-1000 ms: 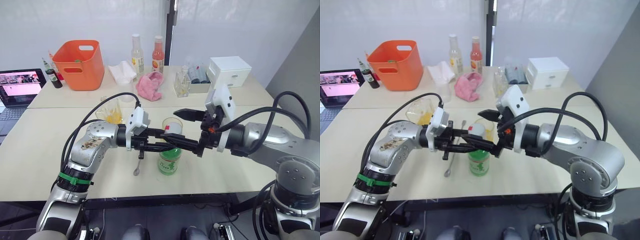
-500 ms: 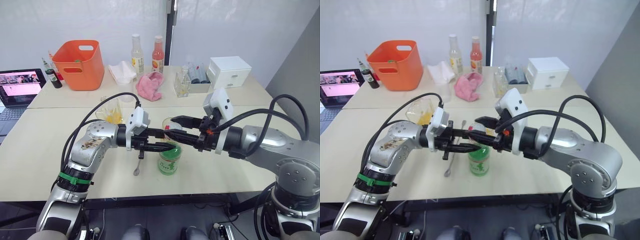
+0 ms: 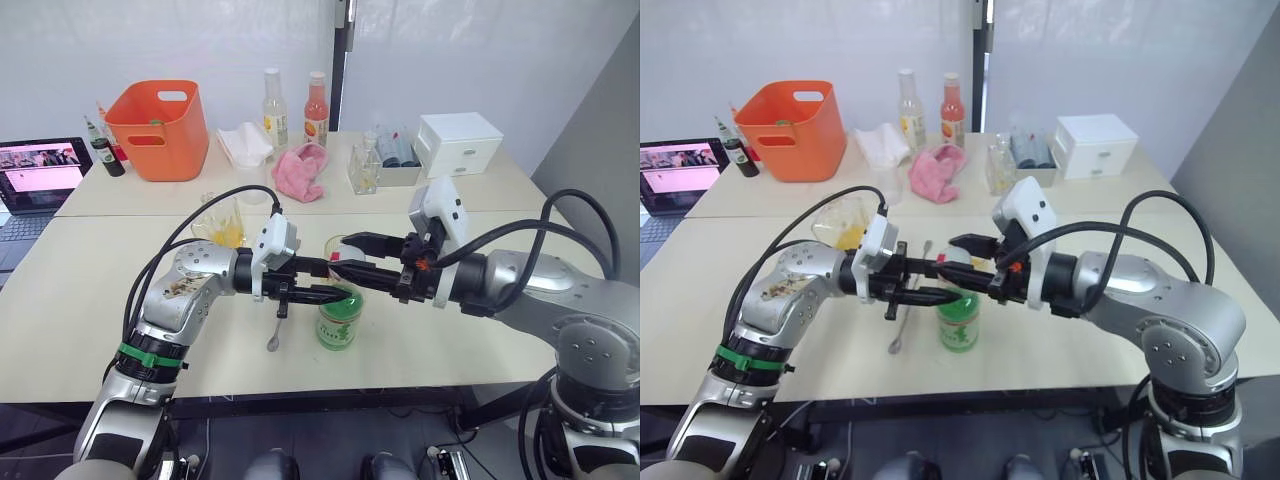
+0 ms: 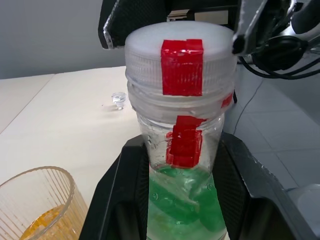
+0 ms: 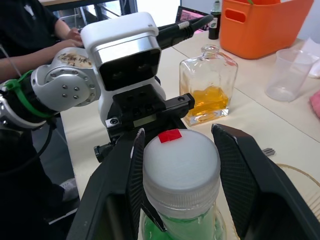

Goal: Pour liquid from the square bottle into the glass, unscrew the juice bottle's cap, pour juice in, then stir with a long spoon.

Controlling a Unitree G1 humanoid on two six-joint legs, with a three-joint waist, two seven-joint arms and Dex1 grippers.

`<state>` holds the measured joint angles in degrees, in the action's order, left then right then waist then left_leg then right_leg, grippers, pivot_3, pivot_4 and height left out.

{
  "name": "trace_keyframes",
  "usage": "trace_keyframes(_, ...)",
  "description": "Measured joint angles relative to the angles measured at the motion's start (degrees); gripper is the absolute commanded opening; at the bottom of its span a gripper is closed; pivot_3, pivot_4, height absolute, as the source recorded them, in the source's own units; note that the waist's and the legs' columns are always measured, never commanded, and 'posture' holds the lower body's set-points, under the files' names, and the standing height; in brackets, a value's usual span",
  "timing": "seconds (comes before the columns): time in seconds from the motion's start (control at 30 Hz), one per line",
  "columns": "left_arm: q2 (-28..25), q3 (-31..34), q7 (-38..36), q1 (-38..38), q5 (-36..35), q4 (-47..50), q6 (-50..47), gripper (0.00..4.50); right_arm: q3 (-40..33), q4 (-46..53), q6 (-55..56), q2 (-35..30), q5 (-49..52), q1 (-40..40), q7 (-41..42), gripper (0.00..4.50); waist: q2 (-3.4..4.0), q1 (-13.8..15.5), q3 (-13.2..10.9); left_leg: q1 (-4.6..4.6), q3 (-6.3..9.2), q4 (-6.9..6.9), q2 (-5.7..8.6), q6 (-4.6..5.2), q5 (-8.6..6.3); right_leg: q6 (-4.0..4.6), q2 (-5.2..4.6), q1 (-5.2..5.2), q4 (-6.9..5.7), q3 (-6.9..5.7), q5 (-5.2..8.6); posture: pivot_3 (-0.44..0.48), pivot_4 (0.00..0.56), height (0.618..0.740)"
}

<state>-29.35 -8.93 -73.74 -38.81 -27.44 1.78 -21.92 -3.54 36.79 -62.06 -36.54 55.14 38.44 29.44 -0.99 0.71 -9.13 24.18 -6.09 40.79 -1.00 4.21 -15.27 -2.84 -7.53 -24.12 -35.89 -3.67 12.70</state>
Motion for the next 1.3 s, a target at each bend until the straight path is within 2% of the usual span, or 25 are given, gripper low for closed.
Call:
trace_keyframes(0.27, 0.09, -0.1, 0.21, -0.35, 0.14, -0.3, 0.04, 1.42, 2.56, -3.03, 5.14, -2.21, -2.96, 0.82, 5.44, 1.63, 0.0, 0.02, 0.0, 0.0, 0.0, 0.0, -0.01, 0.0, 0.0, 0.0, 0.0, 0.01, 0.0, 0.0, 0.0, 0.0, 0.15, 0.74)
trace_keyframes(0.73, -0.12, 0.53, 0.29, -0.33, -0.05, -0.26, -0.16, 1.42, 2.72, -5.04, 2.06, -1.61, -0.43, 4.62, 3.12, 1.63, 0.0, 0.0, 0.0, 0.12, -0.01, 0.0, -0.01, -0.02, 0.01, 0.0, 0.0, -0.11, 0.0, -0.01, 0.0, 0.0, 0.15, 0.74)
trace_keyframes(0.9, -0.2, 0.18, 0.29, -0.26, 0.09, -0.25, -0.07, 1.42, -2.7, -4.37, 3.25, -1.3, 2.94, 9.78, 1.46, 1.6, -0.02, 0.02, 0.01, 0.04, 0.01, 0.0, -0.03, -0.01, 0.0, -0.01, 0.0, 0.0, 0.04, -0.05, 0.0, 0.0, 0.15, 0.74)
trace_keyframes(1.17, -0.2, 0.14, 0.28, -0.27, 0.11, -0.28, 0.24, 1.42, -4.38, -4.09, 2.15, -3.07, 7.06, 9.19, -1.87, 1.6, -0.02, -0.01, 0.01, 0.05, -0.01, 0.0, -0.03, 0.0, 0.0, -0.01, 0.0, -0.03, 0.02, -0.01, -0.01, 0.0, 0.15, 0.74)
trace_keyframes(1.3, -0.14, -0.01, 0.29, -0.26, 0.09, -0.25, 0.38, 1.42, -7.63, -5.06, 1.55, -7.15, 5.73, 0.88, -4.63, 1.6, -0.03, 0.27, 0.02, 0.07, 0.0, 0.02, -0.01, 0.03, -0.02, -0.03, -0.01, 0.05, 0.09, -0.03, -0.02, 0.0, 0.15, 0.74)
